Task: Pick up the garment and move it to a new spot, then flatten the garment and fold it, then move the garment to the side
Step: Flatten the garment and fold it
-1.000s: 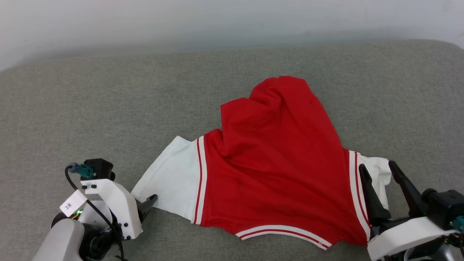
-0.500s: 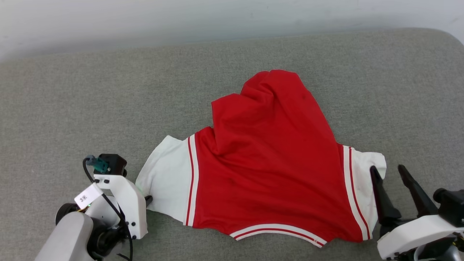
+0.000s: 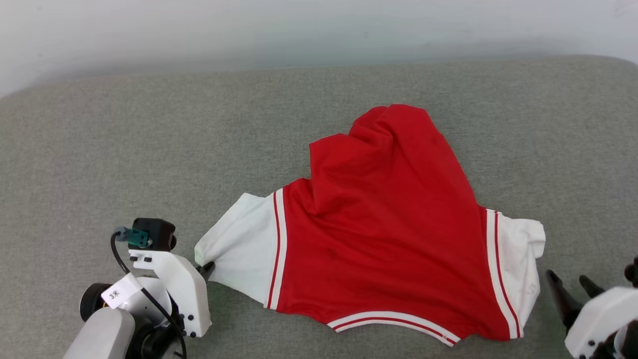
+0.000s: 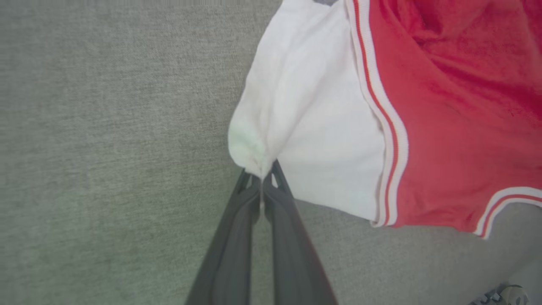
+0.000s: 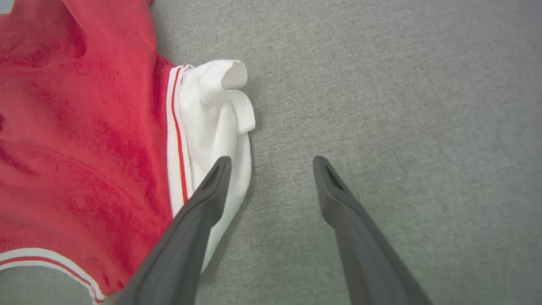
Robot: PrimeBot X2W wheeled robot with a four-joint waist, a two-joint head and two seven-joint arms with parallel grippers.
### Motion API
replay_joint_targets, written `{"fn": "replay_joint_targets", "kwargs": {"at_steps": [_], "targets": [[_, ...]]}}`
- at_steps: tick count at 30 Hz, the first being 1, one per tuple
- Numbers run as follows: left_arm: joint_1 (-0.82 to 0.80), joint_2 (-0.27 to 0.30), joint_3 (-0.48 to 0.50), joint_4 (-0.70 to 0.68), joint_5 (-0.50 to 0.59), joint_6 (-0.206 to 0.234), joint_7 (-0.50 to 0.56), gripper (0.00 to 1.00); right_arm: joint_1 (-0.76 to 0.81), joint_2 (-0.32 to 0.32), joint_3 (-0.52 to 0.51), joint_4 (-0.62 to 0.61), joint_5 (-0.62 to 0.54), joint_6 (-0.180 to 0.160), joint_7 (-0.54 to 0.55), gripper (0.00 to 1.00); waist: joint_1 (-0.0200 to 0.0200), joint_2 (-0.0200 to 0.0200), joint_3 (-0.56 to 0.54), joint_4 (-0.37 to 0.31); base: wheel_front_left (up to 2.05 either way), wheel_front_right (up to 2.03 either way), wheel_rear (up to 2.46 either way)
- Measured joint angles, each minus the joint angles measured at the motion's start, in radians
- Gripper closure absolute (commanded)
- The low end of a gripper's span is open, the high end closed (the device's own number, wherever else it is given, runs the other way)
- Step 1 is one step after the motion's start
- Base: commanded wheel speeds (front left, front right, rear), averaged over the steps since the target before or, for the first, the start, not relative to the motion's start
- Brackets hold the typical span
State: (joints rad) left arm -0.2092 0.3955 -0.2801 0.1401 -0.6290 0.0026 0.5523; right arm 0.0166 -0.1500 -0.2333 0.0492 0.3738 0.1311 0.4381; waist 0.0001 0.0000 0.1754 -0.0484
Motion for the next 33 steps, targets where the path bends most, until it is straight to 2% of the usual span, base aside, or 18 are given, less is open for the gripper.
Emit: {"fn": "replay_joint_targets", "kwargs": {"at_steps": [5,12,13,14,15,20,25,33], "targets": [[-0.002,0.003,-0.007,-0.052,0.009,0.003,0.001,1.0,-0.067,-0.057,0.074,0.034,0.029,0.0,0.12,0.0,0.0,0.0,0.024,0.018,0.0,0.0,0.0],[-0.007,0.002,-0.018,-0.079,0.012,0.002,-0.002,1.0,-0.107,-0.089,0.135,0.125,0.046,0.0,0.283,0.0,-0.0001,0.0,0.056,0.044,0.0,0.0,0.0],[-0.007,0.001,-0.02,-0.08,0.012,0.001,-0.004,1.0,-0.113,-0.09,0.139,0.135,0.049,0.0,0.295,0.18,-0.0001,0.0,0.059,0.047,0.0,0.0,0.0],[-0.007,0.0,-0.02,-0.08,0.012,0.0,-0.009,1.0,-0.115,-0.093,0.141,0.142,0.05,0.0,0.303,0.87,-0.0001,0.0,0.061,0.051,0.0,0.0,0.0],[-0.007,0.0,-0.02,-0.08,0.011,0.0,-0.01,1.0,-0.116,-0.093,0.14,0.149,0.058,0.0,0.313,1.0,-0.0001,0.0,0.063,0.054,0.0,0.0,0.0],[-0.005,-0.001,-0.015,-0.075,0.01,-0.003,-0.041,1.0,-0.116,-0.092,0.135,0.134,0.067,0.0,0.299,1.0,0.0,0.0,0.049,0.06,0.0,0.0,0.0],[0.004,-0.001,0.002,-0.095,0.013,-0.002,-0.102,1.0,-0.113,-0.105,0.105,0.045,0.052,0.0,0.274,1.0,-0.0001,0.0,0.004,0.058,0.0,0.0,0.0],[-0.004,0.003,0.055,-0.165,0.063,0.05,-0.213,1.0,-0.13,-0.134,0.101,-0.132,0.005,0.0,0.277,1.0,-0.0001,0.0,-0.094,0.056,0.0,0.0,0.0]]}}
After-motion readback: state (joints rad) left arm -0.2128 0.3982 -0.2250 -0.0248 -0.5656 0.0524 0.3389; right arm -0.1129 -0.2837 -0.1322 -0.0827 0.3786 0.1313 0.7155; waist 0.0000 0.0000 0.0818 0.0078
